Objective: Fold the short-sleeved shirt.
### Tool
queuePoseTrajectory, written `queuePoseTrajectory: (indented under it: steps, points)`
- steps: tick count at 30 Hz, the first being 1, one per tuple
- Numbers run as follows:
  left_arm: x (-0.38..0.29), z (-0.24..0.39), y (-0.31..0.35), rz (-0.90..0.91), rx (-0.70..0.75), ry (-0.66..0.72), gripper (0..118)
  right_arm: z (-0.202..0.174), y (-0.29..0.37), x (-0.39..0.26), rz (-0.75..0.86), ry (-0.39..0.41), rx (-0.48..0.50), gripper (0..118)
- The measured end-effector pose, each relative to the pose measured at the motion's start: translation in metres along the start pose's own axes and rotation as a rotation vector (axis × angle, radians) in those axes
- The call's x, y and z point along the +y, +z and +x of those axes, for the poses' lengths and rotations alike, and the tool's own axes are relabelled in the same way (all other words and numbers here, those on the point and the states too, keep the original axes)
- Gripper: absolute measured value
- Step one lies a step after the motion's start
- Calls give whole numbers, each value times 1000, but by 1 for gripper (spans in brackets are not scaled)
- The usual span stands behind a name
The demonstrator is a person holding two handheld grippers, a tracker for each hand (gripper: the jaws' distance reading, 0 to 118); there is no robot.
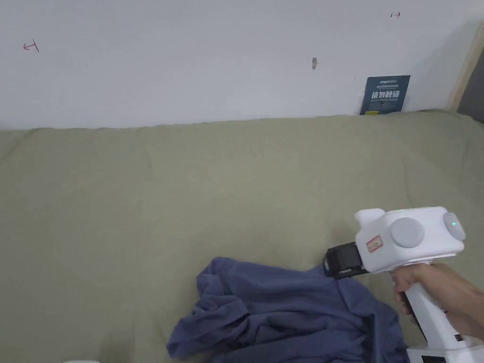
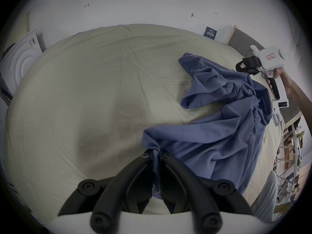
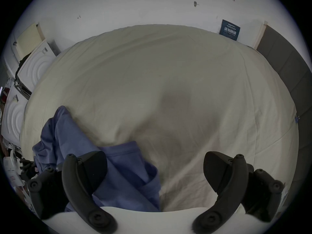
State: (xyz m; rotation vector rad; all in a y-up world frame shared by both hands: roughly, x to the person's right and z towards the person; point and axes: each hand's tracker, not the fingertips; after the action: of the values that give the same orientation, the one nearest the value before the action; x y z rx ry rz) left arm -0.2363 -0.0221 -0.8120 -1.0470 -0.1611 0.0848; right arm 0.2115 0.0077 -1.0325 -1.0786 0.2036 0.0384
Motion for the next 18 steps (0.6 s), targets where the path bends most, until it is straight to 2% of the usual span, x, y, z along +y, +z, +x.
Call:
queuePoseTrajectory:
  steps: [3,5,7,8,9,11,12,14,15,16,18]
  points:
    - [-2,-1,-1,5,-3,2,6,8,3,-5,-7,-13,-7,113]
    - [-2,-1,-2,7,-3,9,6,8,-10,-11,-49,7,-30,113]
    - [-3,-1,-4,6,-3,13,6,-2,-26,-23,-114,32,-32,103]
    - [-3,-1,-4,7,-3,16,6,-11,-34,-30,-64,114,-112,102]
    - [-3,-1,-4,6,-3,16,6,-20,-31,-32,-3,176,-148,100]
    - [-2,-1,-4,0,-3,16,6,-19,-25,-28,-20,122,-107,85]
    - [-1,0,-5,-3,-1,16,6,-31,-7,-39,10,130,-113,63]
    - [0,2,-6,-10,7,20,6,-41,7,-42,29,161,-75,2]
    - [0,4,-5,-11,13,24,6,-45,5,-43,23,187,-126,2]
    - [0,5,-5,-13,18,23,6,-43,0,-40,-2,211,-112,2]
    - [3,7,-1,-19,27,31,6,-42,14,-39,-29,164,-47,2]
